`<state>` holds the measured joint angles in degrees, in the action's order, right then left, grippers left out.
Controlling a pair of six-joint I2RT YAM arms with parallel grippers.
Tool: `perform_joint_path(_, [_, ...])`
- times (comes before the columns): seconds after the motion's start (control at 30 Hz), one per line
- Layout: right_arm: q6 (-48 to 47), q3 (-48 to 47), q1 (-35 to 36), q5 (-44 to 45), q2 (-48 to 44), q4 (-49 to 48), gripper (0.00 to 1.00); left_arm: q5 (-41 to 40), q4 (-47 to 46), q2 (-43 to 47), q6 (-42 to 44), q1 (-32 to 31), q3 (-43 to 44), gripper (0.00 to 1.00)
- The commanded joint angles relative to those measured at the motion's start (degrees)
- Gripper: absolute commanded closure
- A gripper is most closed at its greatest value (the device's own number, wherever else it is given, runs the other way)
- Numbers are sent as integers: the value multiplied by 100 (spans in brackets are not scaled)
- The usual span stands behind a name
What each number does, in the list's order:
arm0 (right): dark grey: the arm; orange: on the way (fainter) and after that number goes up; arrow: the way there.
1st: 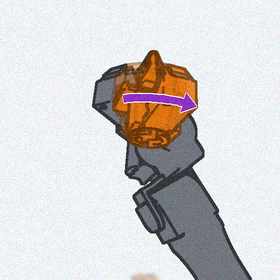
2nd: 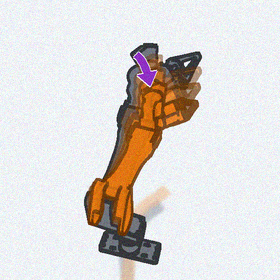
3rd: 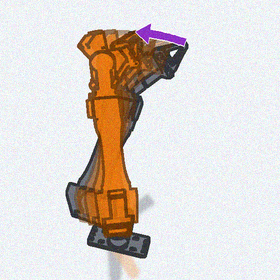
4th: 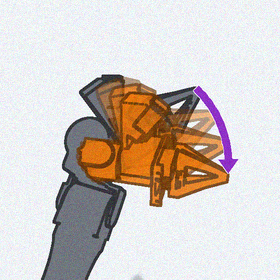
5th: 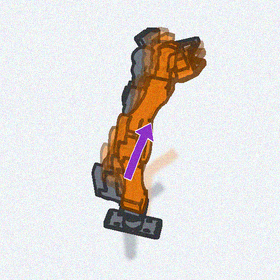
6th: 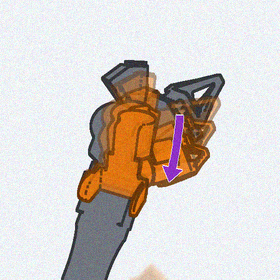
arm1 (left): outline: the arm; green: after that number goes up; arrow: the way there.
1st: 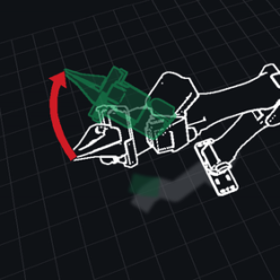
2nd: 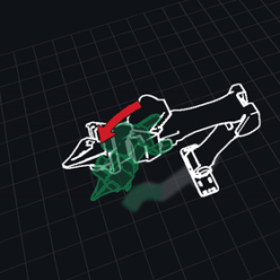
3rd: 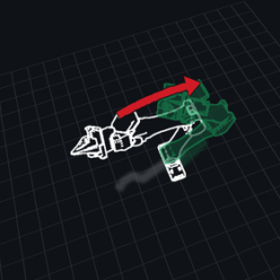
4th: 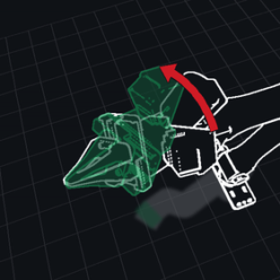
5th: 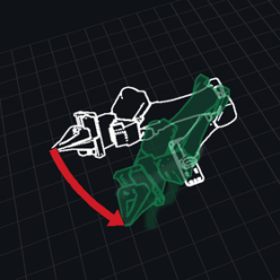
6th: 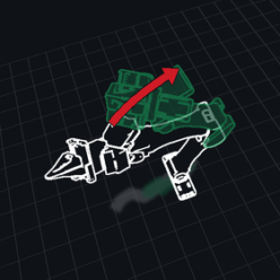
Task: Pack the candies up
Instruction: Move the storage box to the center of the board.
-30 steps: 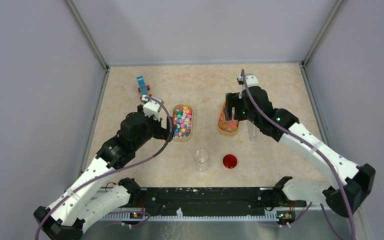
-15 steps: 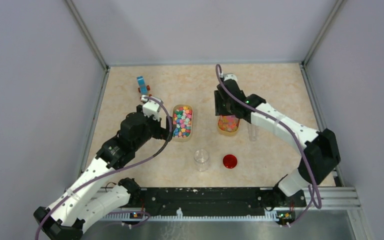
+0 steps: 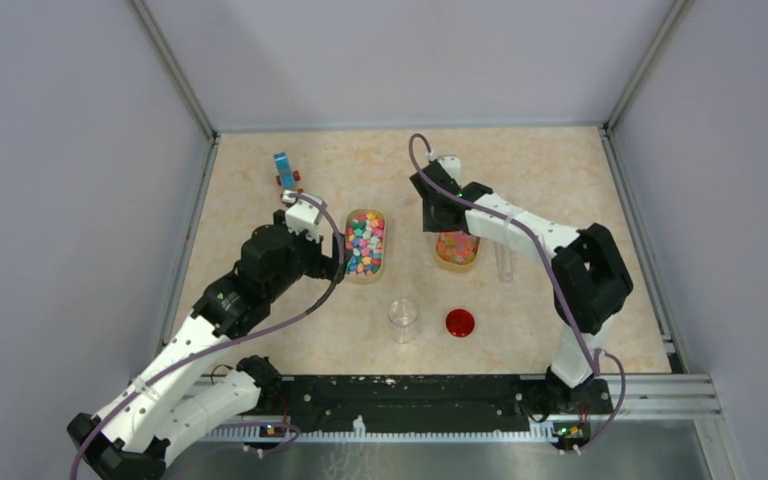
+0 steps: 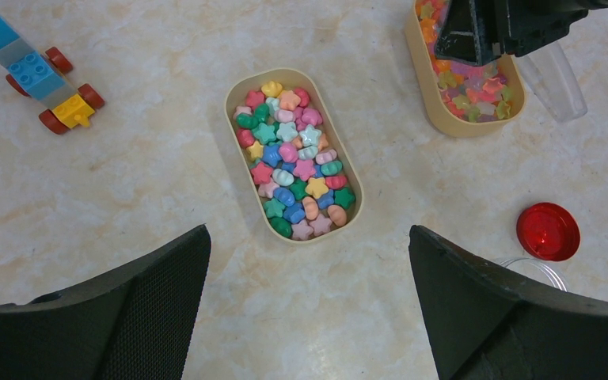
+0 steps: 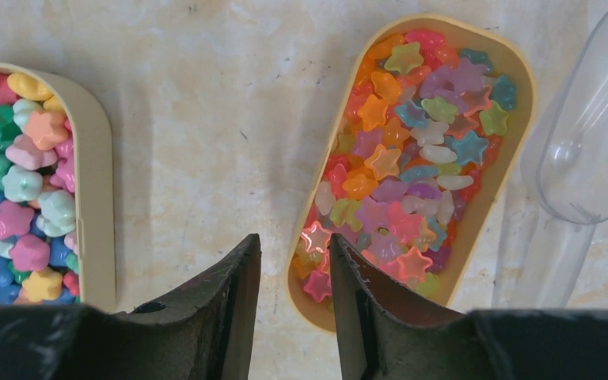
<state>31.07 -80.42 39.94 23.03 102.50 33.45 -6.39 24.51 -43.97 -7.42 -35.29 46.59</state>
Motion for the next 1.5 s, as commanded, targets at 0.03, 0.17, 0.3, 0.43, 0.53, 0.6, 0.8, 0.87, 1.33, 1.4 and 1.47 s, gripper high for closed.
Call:
perform_joint_path(0.03, [274,-303,-109,235,297,-138,64,124,-128,46,-64,-1,44,1])
perform_joint_path(0.17, [322,-321,-161,225,475,-212,65,162,-128,25,-58,-3,46,1])
perform_joint_path(0.3, [362,-411,-219,246,673,-208,68,190,-131,28,-58,-2,47,1])
perform_joint_path(0.43, [367,-472,-233,221,819,-245,69,209,-131,20,-58,-4,46,1])
perform_joint_path(0.53, [367,-538,-233,203,937,-239,71,217,-136,14,-58,2,45,1])
perform_joint_path(0.6, [369,-547,-235,182,977,-253,74,222,-135,18,-58,-4,45,1])
perform_joint_path(0.8, [327,-558,-234,112,1053,-269,80,235,-131,23,-62,-4,45,1])
perform_joint_path(0.87, [310,-535,-236,111,1045,-269,81,230,-132,17,-59,0,50,1])
perform_joint_path(1.33, [72,-490,129,199,784,-177,100,141,-119,47,-62,2,39,1])
perform_joint_path(1.4, [69,-492,220,162,720,-190,100,115,-115,42,-58,-1,43,1])
perform_joint_path(1.47, [70,-472,299,185,681,-206,100,95,-114,47,-58,1,41,1])
